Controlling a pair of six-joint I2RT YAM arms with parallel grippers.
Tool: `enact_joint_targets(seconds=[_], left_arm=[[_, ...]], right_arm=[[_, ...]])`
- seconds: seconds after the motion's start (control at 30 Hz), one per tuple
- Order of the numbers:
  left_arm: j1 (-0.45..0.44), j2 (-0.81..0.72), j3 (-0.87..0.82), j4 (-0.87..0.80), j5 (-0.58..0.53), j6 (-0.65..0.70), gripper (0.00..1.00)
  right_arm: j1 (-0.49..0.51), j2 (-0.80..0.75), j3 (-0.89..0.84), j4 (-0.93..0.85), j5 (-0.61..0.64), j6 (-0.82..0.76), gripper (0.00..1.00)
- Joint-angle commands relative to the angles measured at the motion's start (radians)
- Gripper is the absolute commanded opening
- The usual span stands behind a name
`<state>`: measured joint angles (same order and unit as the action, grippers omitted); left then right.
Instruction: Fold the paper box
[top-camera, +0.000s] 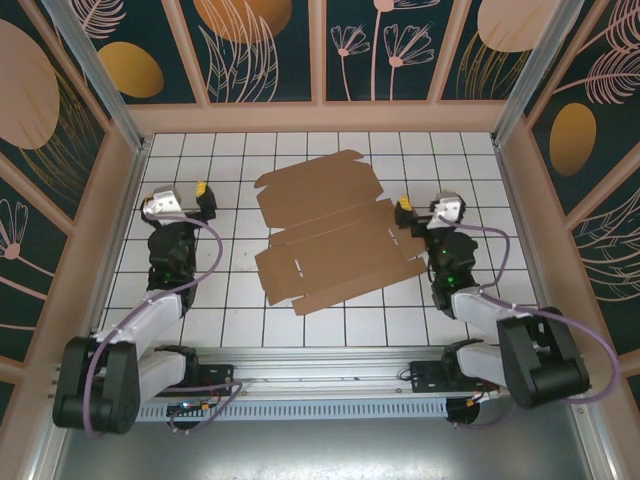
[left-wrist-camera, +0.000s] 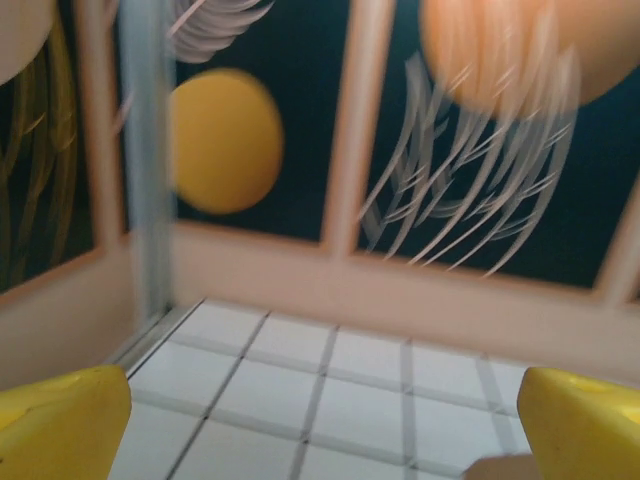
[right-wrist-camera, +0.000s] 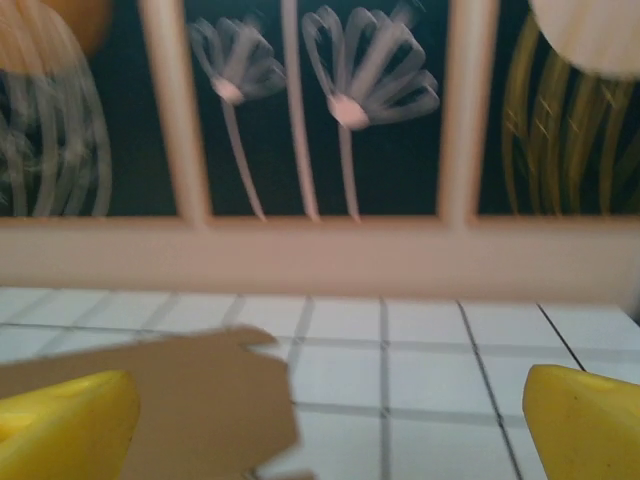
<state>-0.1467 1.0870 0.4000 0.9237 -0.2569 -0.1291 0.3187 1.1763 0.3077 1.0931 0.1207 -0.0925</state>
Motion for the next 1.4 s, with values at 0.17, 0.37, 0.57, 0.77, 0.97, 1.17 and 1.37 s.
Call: enact_joint_targets(seconds=[0.17,0.37,0.57,0.77,0.97,1.17,1.37], left_arm=[[-0.193,-0.134,0.371,-0.745,0.087,-0.157,0.99],[-0.193,-0.155,0.487,-1.075,-0.154,-0.419,0.99],[-0.205,0.009,0.526,-1.125,0.144,-0.454,0.99],[-0.330,0.138,0.433,-1.089,0.219,-0.512,0.99],[-0.365,0.233,0.348,-1.030,0.351,-0.528,0.99],[-0.366,0.327,0.324,-0.955,0.443,-0.582,0.88],[-0.365,0.428,0.358,-1.005,0.422,-0.586,0.66]], right_arm=[[0.437,-0.145,0.421,-0.680,0.454,0.130,0.99],[0.306,-0.158,0.672,-1.131,0.066,0.358,0.99],[-0.070,-0.112,0.647,-1.245,-0.489,0.656,0.99],[-0.265,-0.136,0.434,-1.131,-0.642,0.787,0.99],[-0.293,-0.134,0.344,-1.140,-0.549,0.751,0.91],[-0.429,-0.056,0.173,-0.987,-0.616,0.831,0.83],[-0.486,0.025,0.064,-0.762,-0.704,0.923,0.82]])
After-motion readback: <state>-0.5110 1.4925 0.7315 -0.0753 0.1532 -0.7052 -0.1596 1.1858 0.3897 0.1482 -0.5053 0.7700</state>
